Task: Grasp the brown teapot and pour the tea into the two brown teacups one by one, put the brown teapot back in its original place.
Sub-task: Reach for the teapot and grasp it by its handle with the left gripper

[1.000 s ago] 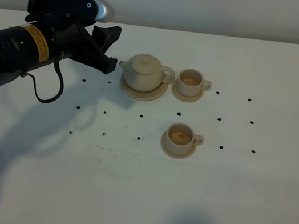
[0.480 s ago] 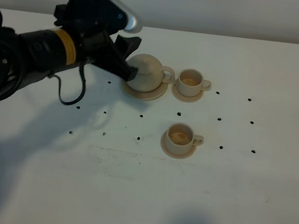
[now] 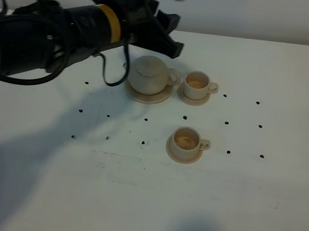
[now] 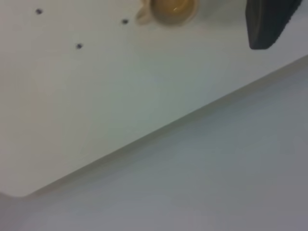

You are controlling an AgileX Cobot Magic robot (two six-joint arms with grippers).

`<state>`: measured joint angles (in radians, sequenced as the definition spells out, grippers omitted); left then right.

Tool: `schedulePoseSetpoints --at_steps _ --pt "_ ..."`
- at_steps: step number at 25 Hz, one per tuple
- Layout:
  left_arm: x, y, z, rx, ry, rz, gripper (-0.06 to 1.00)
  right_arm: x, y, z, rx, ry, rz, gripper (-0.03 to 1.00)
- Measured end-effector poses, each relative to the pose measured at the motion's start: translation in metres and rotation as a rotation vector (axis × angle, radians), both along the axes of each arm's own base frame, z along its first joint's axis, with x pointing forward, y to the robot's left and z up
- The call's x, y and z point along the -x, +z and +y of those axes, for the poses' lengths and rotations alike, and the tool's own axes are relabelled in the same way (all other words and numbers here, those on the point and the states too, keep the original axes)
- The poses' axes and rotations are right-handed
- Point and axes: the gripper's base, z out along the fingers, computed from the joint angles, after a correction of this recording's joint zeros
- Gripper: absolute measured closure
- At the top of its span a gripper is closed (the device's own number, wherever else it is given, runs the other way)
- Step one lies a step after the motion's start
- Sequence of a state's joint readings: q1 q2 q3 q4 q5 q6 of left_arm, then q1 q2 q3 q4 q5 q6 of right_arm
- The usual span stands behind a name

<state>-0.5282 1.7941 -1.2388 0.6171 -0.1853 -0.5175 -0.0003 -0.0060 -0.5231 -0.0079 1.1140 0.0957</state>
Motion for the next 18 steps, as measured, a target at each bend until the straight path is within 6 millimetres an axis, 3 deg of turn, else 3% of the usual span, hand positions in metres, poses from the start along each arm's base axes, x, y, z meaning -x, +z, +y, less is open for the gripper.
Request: schedulePoseSetpoints --at_steps 6,18 --pt "-0.012 -0.002 -0.027 -0.017 0.021 0.042 0.52 0.000 0.000 0.000 0.000 0.000 0.000 0.45" --pt "-0.012 -0.016 -0.026 -0.072 0.118 0.167 0.52 0.000 0.000 0.000 0.000 0.000 -0.001 0.45"
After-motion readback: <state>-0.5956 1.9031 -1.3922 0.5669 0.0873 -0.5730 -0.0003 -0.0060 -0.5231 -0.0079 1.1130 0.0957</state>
